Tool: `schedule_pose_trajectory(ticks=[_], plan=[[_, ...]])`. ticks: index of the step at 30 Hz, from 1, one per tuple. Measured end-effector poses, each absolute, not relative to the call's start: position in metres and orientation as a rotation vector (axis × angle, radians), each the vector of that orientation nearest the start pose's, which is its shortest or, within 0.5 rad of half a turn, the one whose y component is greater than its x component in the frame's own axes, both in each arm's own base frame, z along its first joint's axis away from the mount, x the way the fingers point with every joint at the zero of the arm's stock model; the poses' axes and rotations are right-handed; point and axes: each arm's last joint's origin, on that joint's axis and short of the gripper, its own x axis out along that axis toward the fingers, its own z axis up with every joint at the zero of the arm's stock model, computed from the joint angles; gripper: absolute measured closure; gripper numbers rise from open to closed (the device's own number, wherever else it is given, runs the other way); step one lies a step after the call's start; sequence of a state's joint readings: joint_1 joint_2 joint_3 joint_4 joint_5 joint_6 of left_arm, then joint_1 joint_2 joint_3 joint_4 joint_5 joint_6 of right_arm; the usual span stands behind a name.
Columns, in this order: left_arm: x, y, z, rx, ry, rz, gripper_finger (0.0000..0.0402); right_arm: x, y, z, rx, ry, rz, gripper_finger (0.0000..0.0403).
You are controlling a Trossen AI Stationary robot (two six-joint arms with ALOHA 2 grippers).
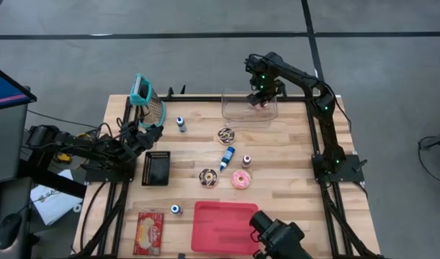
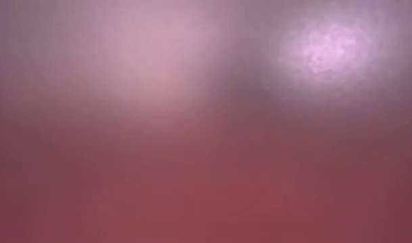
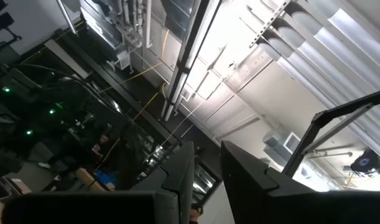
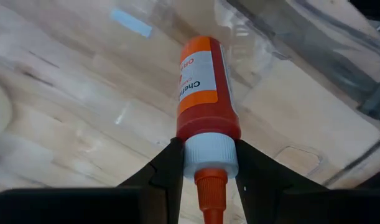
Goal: Pick & Place Food Item
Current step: Put the orange food coloring bottle into the transparent bin, then put the red food coloring bottle into the transparent bin
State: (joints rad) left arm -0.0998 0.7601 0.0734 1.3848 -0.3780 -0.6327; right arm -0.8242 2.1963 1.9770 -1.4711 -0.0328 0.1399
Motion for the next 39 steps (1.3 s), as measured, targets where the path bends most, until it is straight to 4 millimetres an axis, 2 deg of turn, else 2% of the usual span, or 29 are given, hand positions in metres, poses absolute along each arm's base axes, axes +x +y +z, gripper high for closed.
schedule_pose_trajectory(ticks=[10, 19, 25, 31, 34, 37, 39], plan=[[0.129, -0.002, 0.237, -0.767, -0.749, 0.053, 0.0325, 0.279, -0.307, 0.226, 0.815, 1.543, -0.713, 0.029], [0.129, -0.002, 0.237, -0.767, -0.75, 0.052, 0.0325, 0.278, -0.31, 0.226, 0.818, 1.533, -0.719, 0.0238], [0.129, -0.002, 0.237, -0.768, -0.751, 0.052, 0.0325, 0.279, -0.311, 0.228, 0.811, 1.515, -0.722, 0.023], [0.129, -0.002, 0.237, -0.768, -0.751, 0.051, 0.0325, 0.283, -0.315, 0.25, 0.779, 1.44, -0.737, 0.0236], [0.129, -0.002, 0.237, -0.768, -0.752, 0.051, 0.0325, 0.285, -0.31, 0.264, 0.775, 1.452, -0.729, 0.0237], [0.129, -0.002, 0.237, -0.765, -0.75, 0.043, 0.0325, 0.289, -0.294, 0.28, 0.751, 1.461, -0.705, 0.0236], [0.129, -0.003, 0.238, -0.758, -0.745, 0.022, 0.0325, 0.293, -0.275, 0.293, 0.729, 1.438, -0.679, 0.0236]])
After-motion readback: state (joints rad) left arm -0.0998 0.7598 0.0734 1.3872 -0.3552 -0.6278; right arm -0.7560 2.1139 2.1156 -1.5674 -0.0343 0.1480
